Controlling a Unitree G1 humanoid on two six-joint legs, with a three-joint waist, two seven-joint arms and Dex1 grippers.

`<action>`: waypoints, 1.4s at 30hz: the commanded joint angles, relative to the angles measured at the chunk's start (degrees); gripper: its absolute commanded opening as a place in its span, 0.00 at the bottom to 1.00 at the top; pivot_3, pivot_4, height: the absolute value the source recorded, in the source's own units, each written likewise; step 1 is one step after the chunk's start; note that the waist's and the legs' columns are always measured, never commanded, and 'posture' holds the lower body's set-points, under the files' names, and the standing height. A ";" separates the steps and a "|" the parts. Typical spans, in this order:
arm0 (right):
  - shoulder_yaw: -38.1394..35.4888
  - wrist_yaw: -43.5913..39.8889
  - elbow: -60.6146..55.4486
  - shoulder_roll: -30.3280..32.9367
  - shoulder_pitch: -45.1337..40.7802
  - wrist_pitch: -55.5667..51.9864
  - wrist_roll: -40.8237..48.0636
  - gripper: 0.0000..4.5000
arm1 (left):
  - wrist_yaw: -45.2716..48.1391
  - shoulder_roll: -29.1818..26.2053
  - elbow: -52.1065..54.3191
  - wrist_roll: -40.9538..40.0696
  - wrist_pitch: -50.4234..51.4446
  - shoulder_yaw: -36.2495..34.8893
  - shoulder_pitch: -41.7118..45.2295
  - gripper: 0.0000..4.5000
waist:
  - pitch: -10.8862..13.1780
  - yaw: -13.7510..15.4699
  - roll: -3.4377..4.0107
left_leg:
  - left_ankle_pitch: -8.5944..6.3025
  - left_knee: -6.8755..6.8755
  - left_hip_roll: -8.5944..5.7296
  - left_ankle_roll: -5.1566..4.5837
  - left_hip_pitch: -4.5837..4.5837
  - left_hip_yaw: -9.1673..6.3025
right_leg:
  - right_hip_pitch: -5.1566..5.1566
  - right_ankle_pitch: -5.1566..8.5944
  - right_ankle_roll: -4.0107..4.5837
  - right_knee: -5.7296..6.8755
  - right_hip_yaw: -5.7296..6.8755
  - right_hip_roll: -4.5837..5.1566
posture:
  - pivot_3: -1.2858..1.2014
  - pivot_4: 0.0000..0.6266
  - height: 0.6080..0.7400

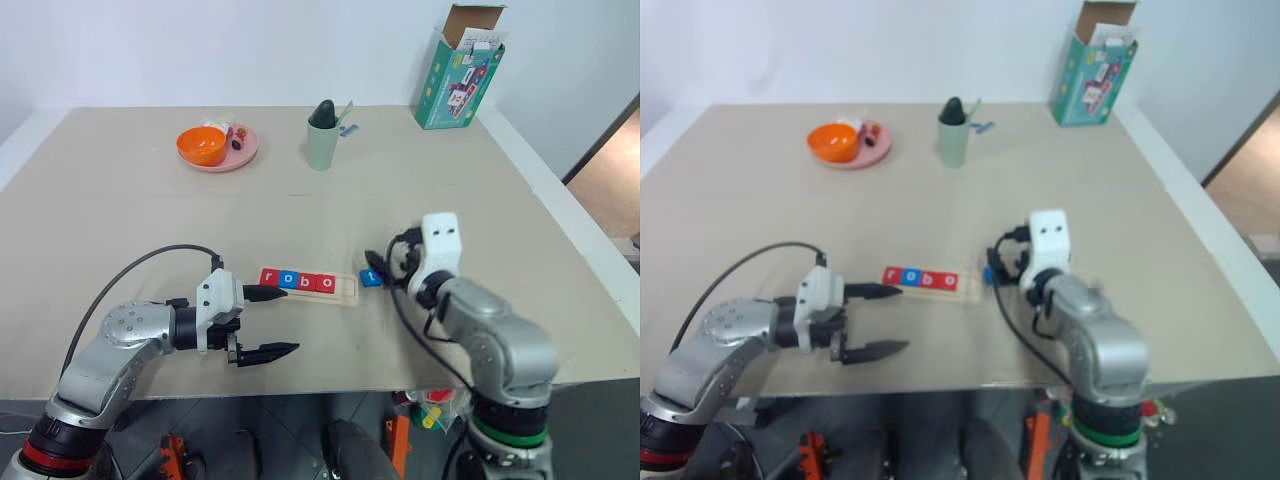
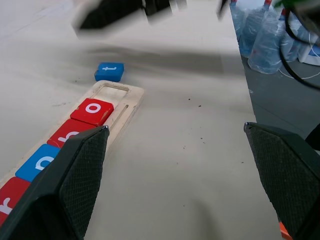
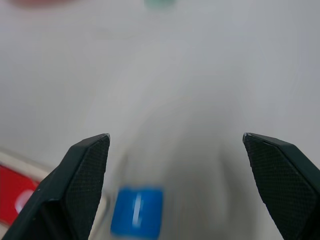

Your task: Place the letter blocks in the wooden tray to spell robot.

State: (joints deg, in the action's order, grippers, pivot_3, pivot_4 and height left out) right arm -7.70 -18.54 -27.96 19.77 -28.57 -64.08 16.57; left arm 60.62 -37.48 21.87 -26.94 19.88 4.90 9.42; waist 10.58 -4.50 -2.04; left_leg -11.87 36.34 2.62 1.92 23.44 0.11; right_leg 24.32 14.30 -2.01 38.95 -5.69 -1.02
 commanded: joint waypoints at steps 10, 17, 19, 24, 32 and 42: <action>20.46 -58.56 48.93 20.55 -13.61 57.72 -5.92 0.99 | -0.31 1.71 1.38 -0.34 -2.04 -0.12 1.23 1.00 | 0.05 -0.16 0.03 | -0.34 0.00 0.06 -0.59 -0.07 0.03 | -0.10 0.06 0.02 -0.16 -0.01 -0.10 | 0.52 0.24 1.00; 21.43 -64.85 70.15 15.94 -22.55 71.11 -9.89 0.99 | -2.28 0.86 3.52 -0.09 -1.78 -1.18 -0.96 1.00 | 0.05 -0.04 0.02 | -0.34 0.05 0.05 -0.59 -0.07 0.02 | -0.13 0.05 0.02 -0.14 -0.01 -0.04 | 0.52 0.24 1.00; 21.49 -66.03 73.07 15.10 -23.24 73.70 -10.78 0.94 | -2.61 0.52 3.90 -0.08 -1.68 -1.44 -1.45 1.00 | 0.05 0.04 0.03 | -0.34 0.06 0.04 -0.59 -0.07 0.02 | -0.14 0.04 0.04 -0.12 -0.01 -0.02 | 0.52 0.24 1.00; 20.85 -66.42 78.63 13.23 -24.56 77.06 -12.35 0.82 | -3.46 -0.10 4.78 -0.31 -1.35 -1.84 -2.17 1.00 | 0.05 0.06 0.03 | -0.33 0.11 0.01 -0.58 -0.07 0.03 | -0.16 0.03 0.05 -0.08 -0.02 0.02 | 0.52 0.24 1.00; 19.51 -66.45 82.81 12.17 -25.31 79.56 -13.14 0.64 | -3.88 -0.72 5.35 -0.47 -1.01 -1.72 -2.46 1.00 | 0.05 0.06 0.03 | -0.31 0.15 0.01 -0.55 -0.11 0.01 | -0.16 0.03 0.04 0.03 0.00 -0.01 | 0.52 0.24 1.00; 18.57 -68.93 82.13 13.04 -24.74 78.04 -12.80 0.27 | -3.62 -0.46 4.52 -0.21 -0.98 -0.90 -1.62 1.00 | 0.05 0.06 0.04 | -0.30 0.21 0.01 -0.53 -0.13 0.01 | -0.20 0.00 0.02 0.05 0.00 0.00 | 0.52 0.24 1.00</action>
State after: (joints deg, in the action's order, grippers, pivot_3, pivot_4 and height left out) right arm 12.44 -85.73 55.46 31.60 -52.54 14.71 3.18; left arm 56.77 -37.57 25.33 -26.90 19.09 4.24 7.13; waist 10.64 -4.45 -2.01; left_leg -12.17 36.55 2.63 1.40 23.30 0.12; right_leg 24.12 14.30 -1.99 39.01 -5.69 -1.02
